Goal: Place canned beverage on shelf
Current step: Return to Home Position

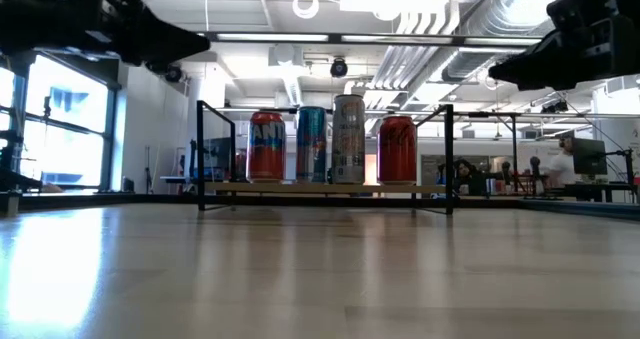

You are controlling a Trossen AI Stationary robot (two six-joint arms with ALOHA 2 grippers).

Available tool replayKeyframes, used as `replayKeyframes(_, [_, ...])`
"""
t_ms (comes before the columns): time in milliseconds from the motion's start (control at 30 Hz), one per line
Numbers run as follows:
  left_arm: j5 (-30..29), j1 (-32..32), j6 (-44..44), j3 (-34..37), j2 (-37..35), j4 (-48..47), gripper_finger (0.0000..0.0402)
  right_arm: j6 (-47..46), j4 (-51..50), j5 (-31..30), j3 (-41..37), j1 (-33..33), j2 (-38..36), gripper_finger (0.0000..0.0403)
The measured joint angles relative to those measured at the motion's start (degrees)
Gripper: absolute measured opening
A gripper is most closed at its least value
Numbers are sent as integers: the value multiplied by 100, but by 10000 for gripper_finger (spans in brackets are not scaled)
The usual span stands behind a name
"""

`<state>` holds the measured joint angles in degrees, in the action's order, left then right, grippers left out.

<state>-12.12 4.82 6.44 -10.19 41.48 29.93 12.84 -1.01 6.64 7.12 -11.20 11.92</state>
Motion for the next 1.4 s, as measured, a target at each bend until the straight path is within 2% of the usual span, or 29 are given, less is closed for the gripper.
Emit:
replayKeyframes(333, [-50, 7, 109, 913, -1423, 117, 3, -238, -1111, -12, -59, -2, -1199, 0])
replayKeyframes(567, [-37, 15, 131, 955, -2454, -803, 3, -225, -929, -77, -46, -2, -1186, 0])
replayKeyframes(767, [-55, 17, 131, 952, -3296, -1650, 3, -148, -954, -607, -46, -2, -1186, 0])
replayKeyframes(933, [-68, 17, 225, 950, -4127, -2378, 3, -85, -695, -661, -46, -2, -1189, 0])
replayKeyframes(1133, [-221, 22, 218, 926, -4133, -2712, 3, -192, -482, -947, -150, -7, -1188, 0])
replayKeyframes(1233, [-210, 22, 219, 939, -4128, -2705, 3, -89, 434, -798, -639, -7, -1189, 0])
replayKeyframes(1400, [-197, 22, 148, 937, -4126, -2723, 3, -179, 621, -665, -654, -81, -1179, 0])
